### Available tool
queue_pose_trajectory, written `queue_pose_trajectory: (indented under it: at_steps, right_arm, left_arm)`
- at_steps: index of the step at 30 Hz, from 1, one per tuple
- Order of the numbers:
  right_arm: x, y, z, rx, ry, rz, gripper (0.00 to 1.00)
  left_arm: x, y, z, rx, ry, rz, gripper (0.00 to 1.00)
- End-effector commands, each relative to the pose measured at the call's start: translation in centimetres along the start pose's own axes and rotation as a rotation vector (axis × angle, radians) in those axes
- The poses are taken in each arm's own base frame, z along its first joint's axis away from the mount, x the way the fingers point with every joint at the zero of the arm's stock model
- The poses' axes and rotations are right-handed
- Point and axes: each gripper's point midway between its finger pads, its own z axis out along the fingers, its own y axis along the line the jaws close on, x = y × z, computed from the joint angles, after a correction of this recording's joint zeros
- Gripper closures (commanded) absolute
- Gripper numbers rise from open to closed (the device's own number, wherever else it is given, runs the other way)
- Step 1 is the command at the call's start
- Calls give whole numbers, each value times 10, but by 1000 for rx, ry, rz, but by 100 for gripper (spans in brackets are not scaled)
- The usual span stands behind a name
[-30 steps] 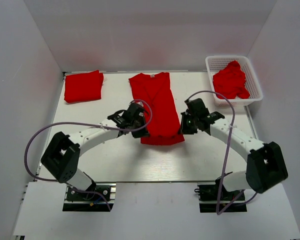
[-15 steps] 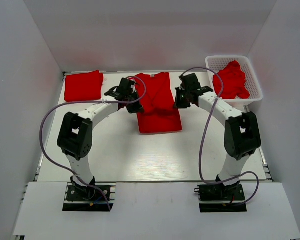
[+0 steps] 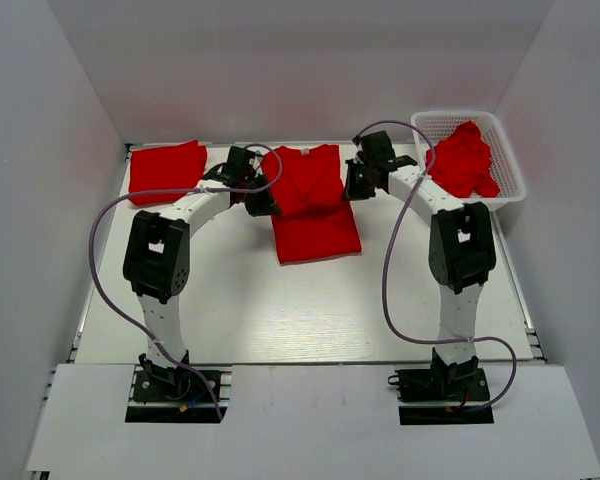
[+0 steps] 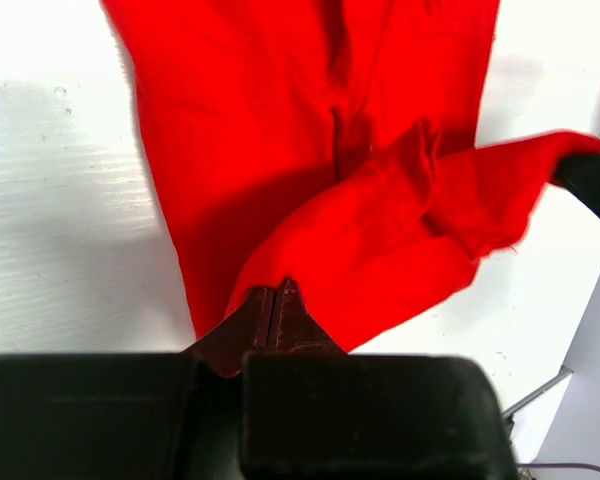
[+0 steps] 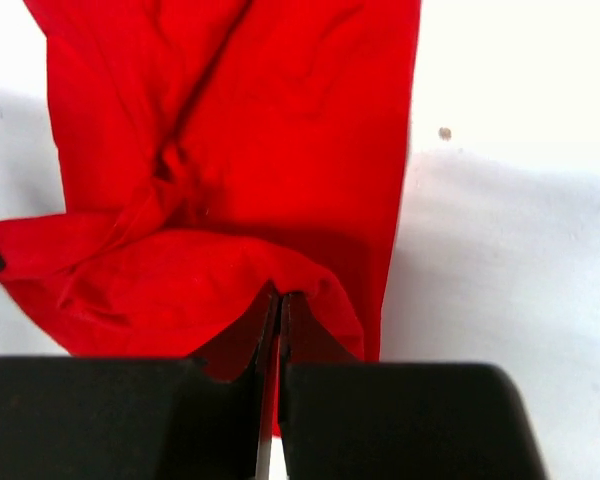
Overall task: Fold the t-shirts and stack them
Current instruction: Fold the folded rectangular tshirt in 1/3 of the way
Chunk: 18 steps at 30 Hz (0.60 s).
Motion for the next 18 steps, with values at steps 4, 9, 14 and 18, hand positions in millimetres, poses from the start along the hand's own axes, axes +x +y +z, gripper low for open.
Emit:
queue_pose_trajectory:
  at_steps: [4,9,14,18]
  right_arm:
    - [-19,-3,18,-42,-18,-13,100]
    - [-30,-8,37,-27,-37,1,93]
    - [-55,-7,26,-43,-90,3,10]
    - [-48,-6,9,-39,-97,-20,10]
  left_arm:
    - [-19,-13,3,97,-36,22,100]
    - [-18,0,17,82,-26,-2,79]
    - [-40,-2,11,79,-48,-14,0]
    - [-46,-6,-9,60,-76,33,0]
